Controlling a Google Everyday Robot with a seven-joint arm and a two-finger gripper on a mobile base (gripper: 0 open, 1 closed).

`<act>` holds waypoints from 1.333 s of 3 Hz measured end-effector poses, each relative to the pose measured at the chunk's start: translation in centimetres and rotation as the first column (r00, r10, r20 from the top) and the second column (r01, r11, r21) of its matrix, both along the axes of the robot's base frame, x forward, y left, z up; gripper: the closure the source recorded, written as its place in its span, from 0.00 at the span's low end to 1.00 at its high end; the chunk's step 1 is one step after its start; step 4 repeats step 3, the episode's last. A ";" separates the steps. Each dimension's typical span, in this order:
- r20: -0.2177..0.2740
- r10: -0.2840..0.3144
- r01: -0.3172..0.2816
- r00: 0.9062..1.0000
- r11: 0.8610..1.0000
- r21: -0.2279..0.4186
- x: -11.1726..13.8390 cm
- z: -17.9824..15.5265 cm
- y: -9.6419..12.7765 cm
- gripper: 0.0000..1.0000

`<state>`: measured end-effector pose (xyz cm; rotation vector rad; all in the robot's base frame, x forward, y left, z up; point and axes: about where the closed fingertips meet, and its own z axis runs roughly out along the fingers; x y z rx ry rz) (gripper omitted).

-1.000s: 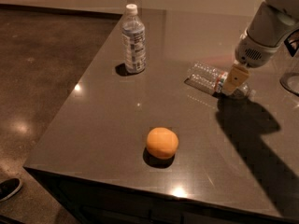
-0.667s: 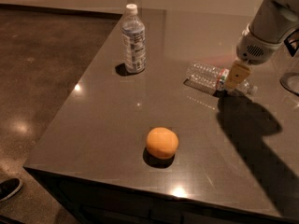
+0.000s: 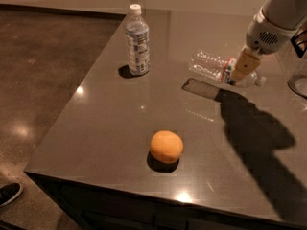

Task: Pick water bottle

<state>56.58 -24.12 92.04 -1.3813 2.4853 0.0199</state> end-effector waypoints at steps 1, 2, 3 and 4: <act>0.029 0.047 -0.048 0.998 0.999 0.024 -0.4 2.5 1.7 1.00; 0.083 0.131 -0.136 0.988 0.989 0.057 -1.4 6.7 4.9 1.00; 0.083 0.131 -0.136 0.988 0.989 0.057 -1.4 6.7 4.9 1.00; 0.083 0.131 -0.136 0.988 0.989 0.057 -1.4 6.7 4.9 1.00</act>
Offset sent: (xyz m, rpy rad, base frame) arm -0.0229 0.0538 0.0831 0.0618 -0.0819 0.1602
